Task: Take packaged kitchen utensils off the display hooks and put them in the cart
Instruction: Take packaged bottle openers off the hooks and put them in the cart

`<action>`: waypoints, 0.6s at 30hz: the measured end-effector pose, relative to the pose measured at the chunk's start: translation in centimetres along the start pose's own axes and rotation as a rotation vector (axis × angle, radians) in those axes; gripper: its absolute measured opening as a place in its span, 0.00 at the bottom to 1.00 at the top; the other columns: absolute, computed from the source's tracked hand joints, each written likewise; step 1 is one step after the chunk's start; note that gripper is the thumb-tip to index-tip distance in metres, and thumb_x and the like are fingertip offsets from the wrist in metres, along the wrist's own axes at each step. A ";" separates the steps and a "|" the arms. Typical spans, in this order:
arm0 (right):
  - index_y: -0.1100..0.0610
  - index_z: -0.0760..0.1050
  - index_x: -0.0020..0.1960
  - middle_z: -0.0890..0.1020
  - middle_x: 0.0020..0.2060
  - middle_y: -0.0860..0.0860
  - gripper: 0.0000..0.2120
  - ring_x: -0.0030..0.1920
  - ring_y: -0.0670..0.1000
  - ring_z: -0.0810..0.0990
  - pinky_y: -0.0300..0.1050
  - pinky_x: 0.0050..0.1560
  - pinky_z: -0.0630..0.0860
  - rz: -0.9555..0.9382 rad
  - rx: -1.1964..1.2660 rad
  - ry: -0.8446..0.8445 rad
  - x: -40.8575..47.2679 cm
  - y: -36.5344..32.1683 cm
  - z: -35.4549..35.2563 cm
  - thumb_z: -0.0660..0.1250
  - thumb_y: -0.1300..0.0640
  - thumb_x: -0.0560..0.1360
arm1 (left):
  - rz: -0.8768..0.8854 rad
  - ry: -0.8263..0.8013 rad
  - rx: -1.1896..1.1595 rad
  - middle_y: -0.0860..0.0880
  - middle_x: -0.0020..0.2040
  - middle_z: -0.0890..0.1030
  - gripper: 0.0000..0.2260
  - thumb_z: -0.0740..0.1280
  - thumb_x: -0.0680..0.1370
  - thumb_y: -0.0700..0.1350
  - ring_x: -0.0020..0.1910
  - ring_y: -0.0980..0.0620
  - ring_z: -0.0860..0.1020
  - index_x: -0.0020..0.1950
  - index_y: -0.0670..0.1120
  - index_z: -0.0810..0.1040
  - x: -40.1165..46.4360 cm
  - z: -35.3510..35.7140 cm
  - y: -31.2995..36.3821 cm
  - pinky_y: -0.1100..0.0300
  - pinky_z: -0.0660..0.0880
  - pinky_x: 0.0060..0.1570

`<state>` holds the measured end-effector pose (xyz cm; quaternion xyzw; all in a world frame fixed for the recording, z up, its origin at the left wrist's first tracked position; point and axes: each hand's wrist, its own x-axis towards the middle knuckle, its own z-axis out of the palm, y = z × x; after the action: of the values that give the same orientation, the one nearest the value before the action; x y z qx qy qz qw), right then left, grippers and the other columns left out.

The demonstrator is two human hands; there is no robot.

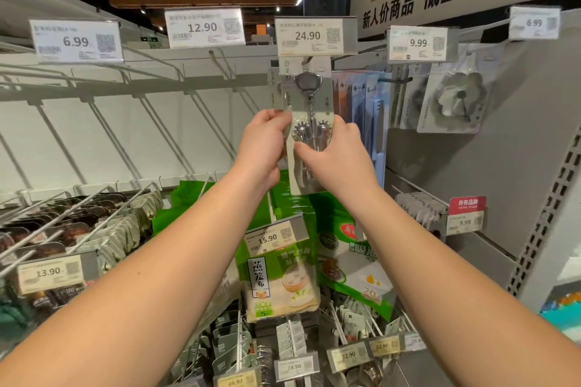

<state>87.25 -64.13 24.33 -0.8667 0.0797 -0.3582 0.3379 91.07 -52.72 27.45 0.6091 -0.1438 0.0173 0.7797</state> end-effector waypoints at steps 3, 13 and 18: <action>0.55 0.67 0.70 0.72 0.59 0.53 0.33 0.53 0.56 0.79 0.49 0.48 0.77 0.014 -0.017 -0.011 1.4 0.2 0.9 0.69 0.39 0.72 | -0.008 0.028 0.046 0.46 0.45 0.81 0.04 0.64 0.81 0.40 0.39 0.50 0.76 0.53 0.45 0.79 1.5 -0.1 -0.5 0.58 0.74 0.39; 0.59 0.58 0.76 0.67 0.67 0.56 0.39 0.64 0.59 0.74 0.51 0.60 0.73 0.107 0.016 -0.085 6.6 0.8 5.3 0.71 0.46 0.74 | 0.019 0.145 0.138 0.46 0.47 0.78 0.07 0.60 0.81 0.39 0.42 0.51 0.75 0.48 0.45 0.77 6.2 -0.7 -1.2 0.63 0.72 0.39; 0.59 0.57 0.76 0.66 0.70 0.57 0.37 0.69 0.59 0.70 0.54 0.66 0.70 0.154 0.000 -0.115 8.6 0.7 6.7 0.71 0.46 0.76 | -0.025 0.206 0.168 0.47 0.46 0.78 0.08 0.60 0.80 0.39 0.45 0.49 0.76 0.45 0.47 0.77 8.3 -0.5 -1.7 0.60 0.71 0.43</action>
<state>98.15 -64.38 25.33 -0.8771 0.1268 -0.2807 0.3685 99.46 -53.93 27.81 0.6692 -0.0534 0.0819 0.7366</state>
